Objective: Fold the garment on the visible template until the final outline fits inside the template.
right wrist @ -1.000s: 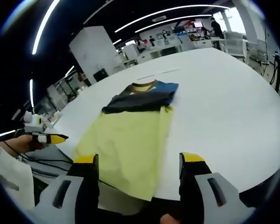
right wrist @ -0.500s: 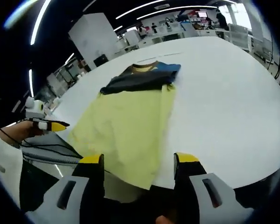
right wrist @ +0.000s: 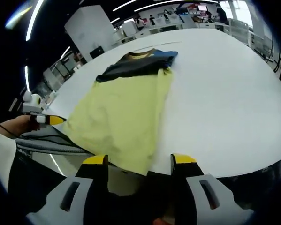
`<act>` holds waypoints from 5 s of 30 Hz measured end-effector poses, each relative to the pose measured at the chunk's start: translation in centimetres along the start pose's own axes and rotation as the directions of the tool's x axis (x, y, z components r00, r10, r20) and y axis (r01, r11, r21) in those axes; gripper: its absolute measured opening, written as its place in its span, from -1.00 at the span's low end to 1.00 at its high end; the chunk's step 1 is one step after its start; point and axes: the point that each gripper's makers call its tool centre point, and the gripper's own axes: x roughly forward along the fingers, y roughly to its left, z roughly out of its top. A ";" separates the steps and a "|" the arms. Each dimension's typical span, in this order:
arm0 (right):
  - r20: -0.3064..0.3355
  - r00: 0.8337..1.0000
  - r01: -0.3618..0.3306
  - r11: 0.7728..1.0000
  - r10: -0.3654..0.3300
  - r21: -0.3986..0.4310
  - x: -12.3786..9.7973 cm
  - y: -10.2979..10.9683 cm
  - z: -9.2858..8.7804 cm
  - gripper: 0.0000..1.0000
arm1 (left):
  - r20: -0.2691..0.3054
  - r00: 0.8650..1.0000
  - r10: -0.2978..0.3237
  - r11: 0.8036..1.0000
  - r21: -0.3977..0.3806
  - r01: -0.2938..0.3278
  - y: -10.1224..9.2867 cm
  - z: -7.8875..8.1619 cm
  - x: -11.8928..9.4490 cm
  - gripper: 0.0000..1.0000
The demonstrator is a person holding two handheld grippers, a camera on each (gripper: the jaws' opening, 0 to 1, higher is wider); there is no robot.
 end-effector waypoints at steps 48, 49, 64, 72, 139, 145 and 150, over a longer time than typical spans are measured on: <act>0.165 0.986 -0.055 0.942 0.000 0.332 -4.3 0.2 4.9 -0.97 | 0.092 0.995 -0.049 0.992 -0.110 0.059 -3.4 3.7 -6.2 -1.00; 0.167 0.986 -0.056 0.943 0.000 0.328 -4.4 0.3 4.9 -0.97 | 0.098 0.994 -0.052 0.992 -0.108 0.063 -3.4 4.0 -6.4 -1.00; 0.187 0.982 -0.076 0.933 0.010 0.350 -6.6 1.2 4.5 -0.97 | 0.092 0.993 -0.076 0.993 -0.082 0.084 -4.9 3.6 -8.5 -1.00; 0.202 0.979 -0.093 0.927 0.019 0.363 -7.8 1.6 4.8 -0.97 | 0.085 0.992 -0.093 0.991 -0.091 0.100 -5.4 3.5 -9.8 -1.00; 0.289 0.956 -0.138 0.945 0.049 0.298 -4.5 -0.2 17.6 -0.97 | 0.068 0.983 -0.170 0.985 0.023 0.169 -4.4 14.9 -7.2 -0.99; 0.294 0.954 -0.144 0.951 0.060 0.274 -3.6 -0.7 19.3 -0.97 | 0.065 0.983 -0.172 0.985 0.042 0.170 -4.2 16.8 -6.6 -0.99; 0.299 0.952 -0.146 0.956 0.066 0.255 -3.2 -1.2 20.7 -0.97 | 0.061 0.982 -0.177 0.983 0.061 0.174 -4.2 18.0 -6.0 -0.99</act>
